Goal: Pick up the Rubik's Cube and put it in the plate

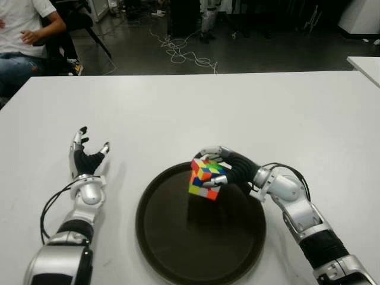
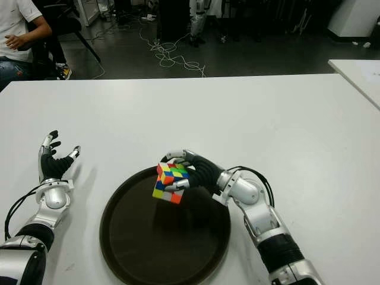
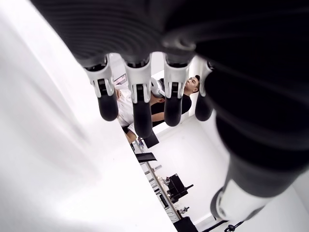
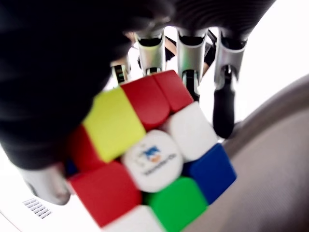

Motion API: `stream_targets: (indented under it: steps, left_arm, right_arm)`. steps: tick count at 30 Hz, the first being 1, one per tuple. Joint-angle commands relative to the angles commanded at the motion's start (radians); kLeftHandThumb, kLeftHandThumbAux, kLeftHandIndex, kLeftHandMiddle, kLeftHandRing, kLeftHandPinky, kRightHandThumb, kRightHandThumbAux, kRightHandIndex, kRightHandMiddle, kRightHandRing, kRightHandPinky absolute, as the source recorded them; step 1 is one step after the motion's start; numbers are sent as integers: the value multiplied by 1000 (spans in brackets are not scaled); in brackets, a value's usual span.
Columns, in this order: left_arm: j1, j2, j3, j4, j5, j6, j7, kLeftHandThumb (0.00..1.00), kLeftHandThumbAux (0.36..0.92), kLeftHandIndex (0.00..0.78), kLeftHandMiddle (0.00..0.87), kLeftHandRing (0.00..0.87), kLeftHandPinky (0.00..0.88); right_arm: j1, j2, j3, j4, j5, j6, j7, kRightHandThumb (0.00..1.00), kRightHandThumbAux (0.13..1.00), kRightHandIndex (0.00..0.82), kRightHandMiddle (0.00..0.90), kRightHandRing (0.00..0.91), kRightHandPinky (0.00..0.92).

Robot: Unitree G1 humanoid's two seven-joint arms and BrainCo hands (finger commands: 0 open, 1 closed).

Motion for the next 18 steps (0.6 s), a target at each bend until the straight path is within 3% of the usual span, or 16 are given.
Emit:
stream_targets:
  steps: [11,18]
  left_arm:
    - [0,1,-1,-1,0,6,-2,0,760,145,152,159,153]
    - [-1,1,0,1,-2,11,-5,0,750,138,142,149,130]
  right_arm:
    - [-31,5,-12,46,41,-8,72,0,622,1,14,3,2]
    - [-34,13,-24,64,39,-37,58,0,711,21,26,10,4]
